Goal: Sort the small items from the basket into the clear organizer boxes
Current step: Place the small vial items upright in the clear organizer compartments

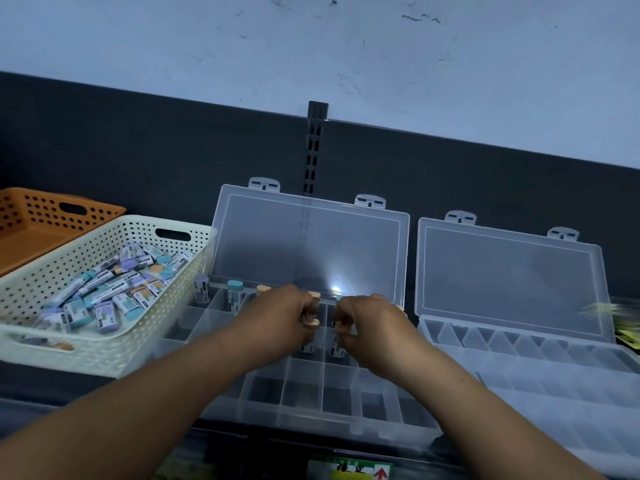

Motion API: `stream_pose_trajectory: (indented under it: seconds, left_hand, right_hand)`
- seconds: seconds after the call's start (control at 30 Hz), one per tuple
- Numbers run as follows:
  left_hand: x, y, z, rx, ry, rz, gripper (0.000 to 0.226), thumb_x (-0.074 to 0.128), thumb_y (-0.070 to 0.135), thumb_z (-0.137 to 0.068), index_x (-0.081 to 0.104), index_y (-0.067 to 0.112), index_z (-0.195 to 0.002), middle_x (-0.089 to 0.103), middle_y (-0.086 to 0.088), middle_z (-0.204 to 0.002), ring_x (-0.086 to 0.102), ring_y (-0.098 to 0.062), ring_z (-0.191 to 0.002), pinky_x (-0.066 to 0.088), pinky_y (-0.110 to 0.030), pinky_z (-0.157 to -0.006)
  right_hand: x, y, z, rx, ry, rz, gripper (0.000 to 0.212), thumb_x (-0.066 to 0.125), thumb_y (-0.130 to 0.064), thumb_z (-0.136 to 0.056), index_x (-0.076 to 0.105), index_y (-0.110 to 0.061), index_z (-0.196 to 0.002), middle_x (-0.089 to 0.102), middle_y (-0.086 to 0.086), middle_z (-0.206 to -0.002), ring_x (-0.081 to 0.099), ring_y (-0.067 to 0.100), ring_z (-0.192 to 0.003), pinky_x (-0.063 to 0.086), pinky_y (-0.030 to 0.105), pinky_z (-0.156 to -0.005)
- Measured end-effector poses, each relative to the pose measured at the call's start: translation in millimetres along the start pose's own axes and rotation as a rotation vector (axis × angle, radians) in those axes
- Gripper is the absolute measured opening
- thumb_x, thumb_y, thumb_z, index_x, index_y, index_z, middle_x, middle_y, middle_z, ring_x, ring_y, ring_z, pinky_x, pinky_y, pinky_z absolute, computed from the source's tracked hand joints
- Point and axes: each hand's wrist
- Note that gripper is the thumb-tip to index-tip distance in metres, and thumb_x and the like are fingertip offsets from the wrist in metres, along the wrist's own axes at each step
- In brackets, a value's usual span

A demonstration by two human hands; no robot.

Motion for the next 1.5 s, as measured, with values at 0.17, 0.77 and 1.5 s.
stream_pose_trajectory:
  seconds: [0.17,0.77,1.5]
  left_hand:
    - [-16,-1,16,0.005,0.093,0.011,0.035,0.072,0.035,-0.081,0.062,0.027,-0.113,0.056,0.007,-0.107,0.053,-0.01,-0.093,0.047,-0.03,-0.084]
    - [-135,-178,83,-0.079,0.133,-0.391,0.089,0.046,0.065,-0.085,0.004,0.025,-0.153,0.001,0.003,-0.161,0.0,-0.015,-0.147,0.006,-0.032,-0.118]
    - [-150,-264,89,-0.051,-0.08,-0.262,0.091,0.047,0.067,-0.084,0.001,0.028,-0.152,-0.002,0.006,-0.161,-0.004,-0.016,-0.147,0.001,-0.036,-0.117]
  right_hand:
    - [-12,-6,3,-0.014,0.032,0.019,0.022,0.06,-0.03,-0.088,0.061,-0.025,-0.11,0.063,-0.005,-0.106,0.05,0.018,-0.106,0.046,0.034,-0.088]
    - [23,-187,-88,-0.269,0.006,0.112,0.078,0.05,-0.056,-0.092,0.013,-0.026,-0.153,0.012,-0.003,-0.161,0.008,0.02,-0.148,0.013,0.038,-0.12]
    - [75,-279,-157,-0.028,-0.514,0.137,0.035,0.068,-0.049,-0.081,0.059,-0.015,-0.088,0.06,0.0,-0.083,0.058,0.019,-0.076,0.047,0.03,-0.064]
Point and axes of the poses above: each hand's wrist, its own z-axis away from the middle knuckle, its own x-axis out of the palm, y = z × x
